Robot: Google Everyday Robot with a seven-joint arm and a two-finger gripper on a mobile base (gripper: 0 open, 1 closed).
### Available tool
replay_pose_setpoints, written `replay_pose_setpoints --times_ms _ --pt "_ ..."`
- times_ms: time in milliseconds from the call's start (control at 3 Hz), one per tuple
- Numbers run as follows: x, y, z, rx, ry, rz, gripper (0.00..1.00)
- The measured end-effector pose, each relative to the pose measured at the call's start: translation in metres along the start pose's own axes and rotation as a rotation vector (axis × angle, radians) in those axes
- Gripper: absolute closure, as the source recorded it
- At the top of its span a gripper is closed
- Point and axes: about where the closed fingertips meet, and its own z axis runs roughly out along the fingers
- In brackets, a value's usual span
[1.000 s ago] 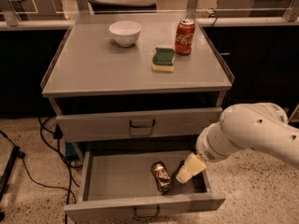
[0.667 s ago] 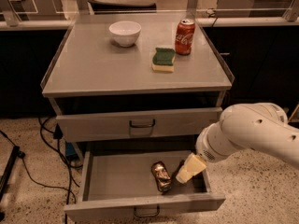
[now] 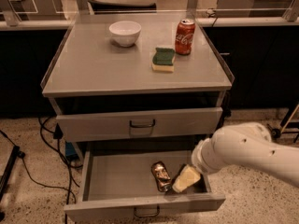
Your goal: Pick orange can from middle drawer and place on counter
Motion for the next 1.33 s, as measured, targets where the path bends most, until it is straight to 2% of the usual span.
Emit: replay_pose_setpoints --times_ms 333,667,1000,1333 --pt "0.009 0.006 0.043 -0.009 -0.032 0.035 0.00" --pt "0.016 0.022 0.098 -0.043 -0.081 0.073 0.00" --pt "0.016 0.022 0.098 -0.043 -0.081 0.073 0.00" --pt "0.016 0.021 0.112 -0.031 -0.107 0.073 0.00"
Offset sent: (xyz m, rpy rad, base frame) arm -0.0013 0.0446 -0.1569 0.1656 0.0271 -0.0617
